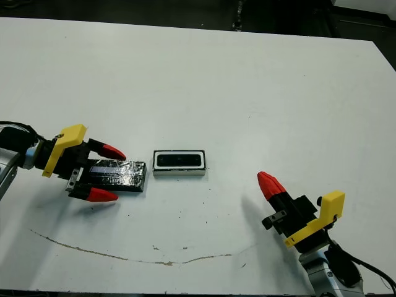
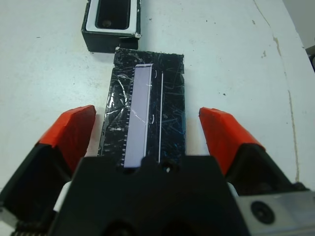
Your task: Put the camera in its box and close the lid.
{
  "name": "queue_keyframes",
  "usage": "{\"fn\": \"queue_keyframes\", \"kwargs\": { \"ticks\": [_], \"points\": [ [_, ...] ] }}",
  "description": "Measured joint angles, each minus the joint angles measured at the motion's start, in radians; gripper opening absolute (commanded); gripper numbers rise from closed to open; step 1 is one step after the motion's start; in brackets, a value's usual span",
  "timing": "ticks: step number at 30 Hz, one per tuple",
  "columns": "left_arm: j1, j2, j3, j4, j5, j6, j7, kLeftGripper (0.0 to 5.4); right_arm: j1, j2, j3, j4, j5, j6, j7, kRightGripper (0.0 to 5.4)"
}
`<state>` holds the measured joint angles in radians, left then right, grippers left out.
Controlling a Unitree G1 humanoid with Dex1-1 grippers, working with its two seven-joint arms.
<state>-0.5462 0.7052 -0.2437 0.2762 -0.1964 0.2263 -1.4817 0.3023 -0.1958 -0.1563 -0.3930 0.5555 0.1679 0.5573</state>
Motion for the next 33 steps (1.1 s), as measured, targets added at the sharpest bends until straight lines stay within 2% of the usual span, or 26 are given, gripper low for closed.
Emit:
{"fn": "queue_keyframes", "kwargs": {
  "ticks": [12, 23, 33],
  "points": [
    [0.038, 0.0, 0.023, -0.025, -0.006, 0.022, 0.067, 3.16, 0.001, -0.004, 0.0, 0.0, 0.0, 0.0, 0.0, 0.0],
    [0.068, -0.018, 0.06, -0.024, -0.047, 0.023, 0.107, 3.15, 0.001, -0.007, 0.0, 0.0, 0.001, 0.001, -0.004, 0.0],
    [0.055, -0.037, 0.102, 0.061, -0.098, 0.024, 0.083, 3.15, 0.001, -0.007, 0.0, 0.001, -0.002, 0.001, -0.004, 0.0]
  ]
}}
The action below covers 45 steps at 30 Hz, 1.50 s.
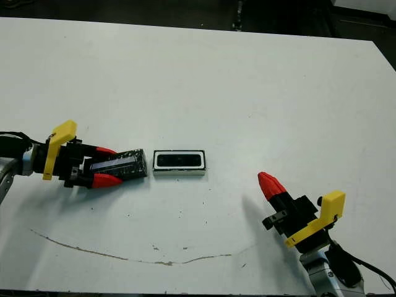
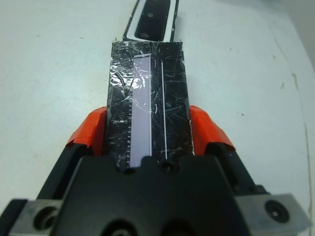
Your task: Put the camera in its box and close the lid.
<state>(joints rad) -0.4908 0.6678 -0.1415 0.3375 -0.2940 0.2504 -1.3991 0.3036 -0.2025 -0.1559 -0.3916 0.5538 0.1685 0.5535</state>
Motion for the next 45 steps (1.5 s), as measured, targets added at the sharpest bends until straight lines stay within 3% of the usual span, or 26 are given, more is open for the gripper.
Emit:
{"fn": "queue_keyframes", "kwargs": {
  "ticks": [9, 24, 45],
  "points": [
    [-0.027, -0.018, 0.006, 0.042, 0.0, -0.016, -0.014, 3.15, -0.001, 0.0, 0.0, 0.005, 0.0, 0.0, 0.0, 0.0],
    [-0.106, -0.155, -0.033, 0.129, 0.017, -0.056, -0.009, 3.15, -0.003, -0.002, 0.002, 0.006, 0.0, 0.0, 0.0, 0.0],
    [-0.174, -0.225, -0.096, 0.183, 0.092, -0.104, 0.003, 3.15, -0.001, -0.003, 0.002, 0.006, 0.0, 0.0, -0.003, 0.0]
  ]
}}
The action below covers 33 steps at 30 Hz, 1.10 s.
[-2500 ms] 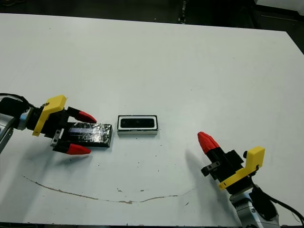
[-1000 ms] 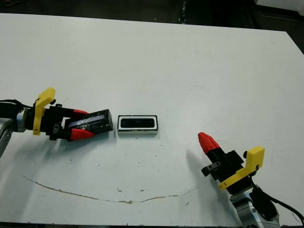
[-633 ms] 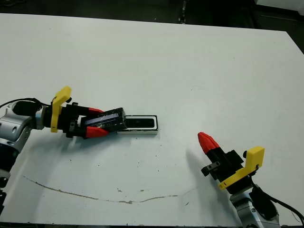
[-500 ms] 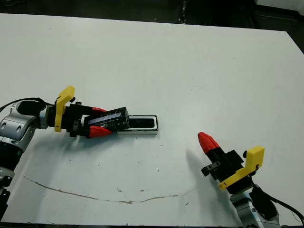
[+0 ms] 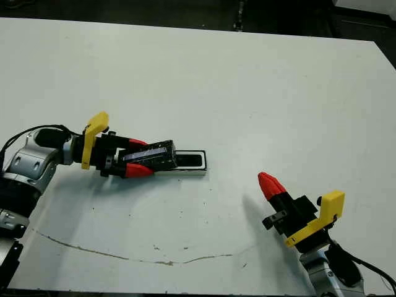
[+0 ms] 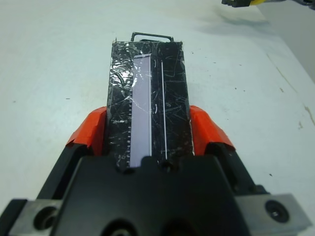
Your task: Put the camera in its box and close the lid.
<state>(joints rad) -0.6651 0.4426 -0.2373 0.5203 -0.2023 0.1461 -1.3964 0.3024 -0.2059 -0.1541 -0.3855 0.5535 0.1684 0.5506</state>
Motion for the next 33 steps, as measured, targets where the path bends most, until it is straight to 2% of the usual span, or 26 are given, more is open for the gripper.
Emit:
{"fn": "queue_keyframes", "kwargs": {
  "ticks": [14, 33],
  "points": [
    [-0.052, -0.079, -0.046, 0.05, 0.051, -0.029, 0.026, 3.15, 0.005, 0.0, 0.0, 0.0, 0.002, 0.0, 0.0, 0.0],
    [-0.093, -0.176, -0.066, 0.159, 0.063, -0.121, 0.043, 3.15, 0.008, 0.0, 0.0, 0.002, 0.004, -0.001, 0.002, 0.0]
  ]
}}
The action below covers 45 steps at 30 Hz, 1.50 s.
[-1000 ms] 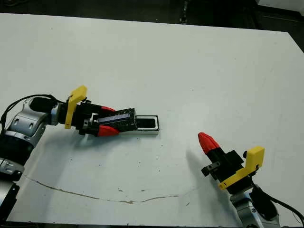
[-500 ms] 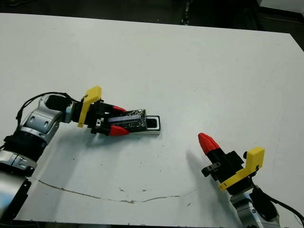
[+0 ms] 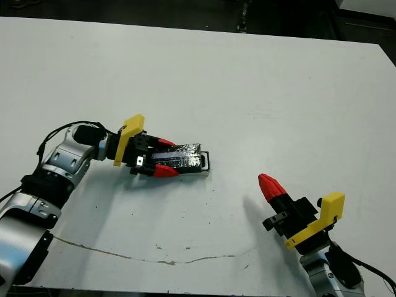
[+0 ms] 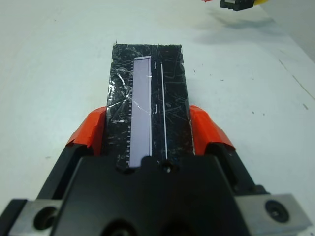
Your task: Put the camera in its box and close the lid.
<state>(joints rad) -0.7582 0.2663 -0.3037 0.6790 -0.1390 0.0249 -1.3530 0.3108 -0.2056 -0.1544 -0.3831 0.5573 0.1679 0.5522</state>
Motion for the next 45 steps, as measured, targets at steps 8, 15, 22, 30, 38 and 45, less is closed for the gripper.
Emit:
{"fn": "queue_keyframes", "kwargs": {
  "ticks": [8, 15, 22, 30, 38, 45],
  "points": [
    [-0.043, -0.061, -0.003, 0.101, -0.001, -0.015, -0.001, 3.15, 0.011, 0.0, 0.0, -0.001, 0.0, 0.0, -0.001, 0.0],
    [-0.066, -0.084, -0.014, 0.145, 0.005, -0.039, -0.001, 3.15, 0.011, 0.0, 0.0, -0.001, 0.001, 0.0, -0.001, 0.0],
    [-0.076, -0.093, -0.018, 0.183, 0.011, -0.09, 0.0, 3.15, 0.011, 0.0, 0.0, -0.001, 0.0, 0.0, 0.003, 0.0],
    [-0.094, -0.096, -0.047, 0.182, 0.059, -0.096, 0.01, 3.73, 0.011, 0.0, 0.0, 0.001, 0.0, -0.001, 0.009, 0.0],
    [-0.091, -0.096, -0.063, 0.186, 0.096, -0.171, 0.01, 4.67, 0.011, 0.0, -0.001, 0.001, 0.001, 0.0, 0.012, 0.0],
    [-0.085, -0.096, -0.062, 0.187, 0.091, -0.18, -0.004, 5.3, 0.011, 0.0, -0.001, 0.001, 0.0, 0.0, 0.01, 0.0]
  ]
}}
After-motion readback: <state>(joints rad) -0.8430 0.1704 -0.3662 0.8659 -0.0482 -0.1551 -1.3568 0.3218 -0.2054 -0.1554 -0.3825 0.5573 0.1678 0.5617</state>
